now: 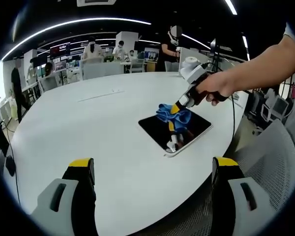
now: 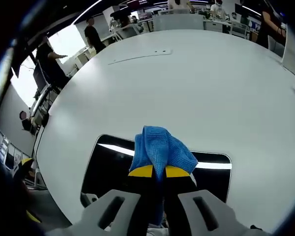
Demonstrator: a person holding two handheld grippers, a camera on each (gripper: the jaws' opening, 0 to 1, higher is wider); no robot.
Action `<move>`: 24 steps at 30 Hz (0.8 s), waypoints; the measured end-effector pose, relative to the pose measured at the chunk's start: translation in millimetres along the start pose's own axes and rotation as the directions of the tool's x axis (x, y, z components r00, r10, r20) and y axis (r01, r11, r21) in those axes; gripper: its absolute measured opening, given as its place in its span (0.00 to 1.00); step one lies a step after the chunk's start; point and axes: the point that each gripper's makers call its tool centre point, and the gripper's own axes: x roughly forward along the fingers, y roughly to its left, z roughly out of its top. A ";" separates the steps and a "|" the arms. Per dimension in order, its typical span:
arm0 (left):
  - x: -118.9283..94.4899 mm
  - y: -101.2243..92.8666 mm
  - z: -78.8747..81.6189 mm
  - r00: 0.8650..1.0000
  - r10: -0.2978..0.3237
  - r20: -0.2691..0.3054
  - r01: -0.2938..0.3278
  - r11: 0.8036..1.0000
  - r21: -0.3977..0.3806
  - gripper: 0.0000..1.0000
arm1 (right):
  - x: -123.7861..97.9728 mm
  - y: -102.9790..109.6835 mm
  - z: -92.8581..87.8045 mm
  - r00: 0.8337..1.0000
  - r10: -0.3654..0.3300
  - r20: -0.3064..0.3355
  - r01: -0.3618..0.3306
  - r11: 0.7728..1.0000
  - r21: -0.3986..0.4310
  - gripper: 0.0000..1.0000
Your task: Wipe the mirror surface with the cleaning cloth until all visible marks leave the cleaned area.
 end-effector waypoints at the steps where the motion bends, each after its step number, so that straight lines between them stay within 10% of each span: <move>1: 0.0 0.2 -0.2 1.000 0.000 0.000 0.000 1.000 0.000 0.99 | -0.2 -1.5 -0.1 1.000 -0.002 0.001 0.002 1.000 -0.001 0.01; 24: -0.5 -1.7 0.9 1.000 -0.007 0.004 0.007 1.000 -0.007 0.99 | -7.0 -12.3 -4.3 0.997 -0.068 0.024 0.069 0.997 -0.025 0.01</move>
